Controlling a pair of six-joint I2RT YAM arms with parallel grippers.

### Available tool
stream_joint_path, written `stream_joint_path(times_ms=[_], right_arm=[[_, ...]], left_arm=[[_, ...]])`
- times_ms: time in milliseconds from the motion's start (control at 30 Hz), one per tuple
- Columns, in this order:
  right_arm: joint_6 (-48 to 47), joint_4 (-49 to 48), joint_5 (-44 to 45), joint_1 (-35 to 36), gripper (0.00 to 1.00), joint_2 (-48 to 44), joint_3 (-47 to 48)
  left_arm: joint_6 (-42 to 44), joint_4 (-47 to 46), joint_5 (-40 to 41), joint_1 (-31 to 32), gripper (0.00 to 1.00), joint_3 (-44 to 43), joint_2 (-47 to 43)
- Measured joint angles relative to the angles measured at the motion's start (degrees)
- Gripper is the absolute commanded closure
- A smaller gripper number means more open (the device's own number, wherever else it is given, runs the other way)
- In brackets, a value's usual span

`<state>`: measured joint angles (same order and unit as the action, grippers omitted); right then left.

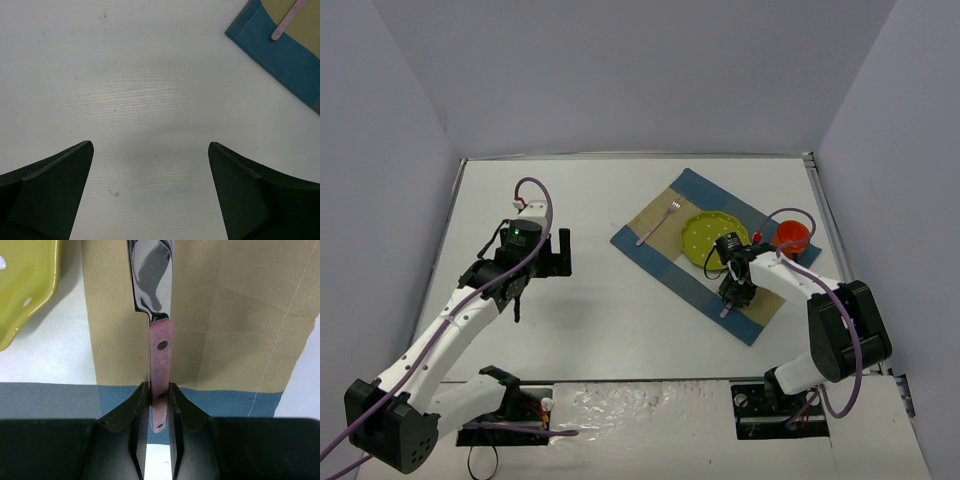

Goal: Set the dinner table for one person

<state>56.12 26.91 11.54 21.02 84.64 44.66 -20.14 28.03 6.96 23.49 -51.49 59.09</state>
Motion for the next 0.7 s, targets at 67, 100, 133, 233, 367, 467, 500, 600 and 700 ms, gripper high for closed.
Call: stream_joint_path(times_ms=[67, 100, 133, 233, 367, 467, 500, 600, 700], right_arm=[[0.01, 0.22, -0.21, -0.15, 1.00, 0.00, -0.05], [0.00, 0.28, -0.41, -0.36, 1.00, 0.00, -0.06], [-0.16, 0.31, -0.53, -0.69, 1.00, 0.08, -0.04], [-0.87, 0.29, -1.03, -2.51, 0.96, 0.67, -0.06], [-2.27, 0.22, -1.83, -5.37, 0.89, 0.79, -0.06], [-3.28, 0.12, -2.11, -6.24, 0.86, 1.23, -0.04], [-3.61, -0.03, -2.26, -6.37, 0.85, 1.57, -0.03], [-4.46, -0.18, -2.50, -6.44, 0.84, 2.30, 0.28], [-4.92, -0.22, -2.66, -6.48, 0.80, 2.43, 0.37]], left_arm=[[0.00, 0.00, 0.00, 0.00, 0.03, 0.09, -0.42], [0.00, 0.00, 0.00, 0.00, 0.03, 0.13, -0.59], [0.00, 0.00, 0.00, 0.00, 0.03, 0.18, -0.70], [0.00, 0.02, -0.02, 0.00, 0.03, 0.31, -0.82], [0.00, 0.02, -0.04, 0.00, 0.03, 0.44, -0.83], [0.00, 0.02, -0.04, 0.00, 0.03, 0.46, -0.81], [0.00, 0.02, -0.04, 0.00, 0.03, 0.47, -0.82], [0.00, 0.03, -0.04, 0.00, 0.03, 0.47, -0.81], [0.00, 0.02, -0.04, 0.00, 0.03, 0.49, -0.82]])
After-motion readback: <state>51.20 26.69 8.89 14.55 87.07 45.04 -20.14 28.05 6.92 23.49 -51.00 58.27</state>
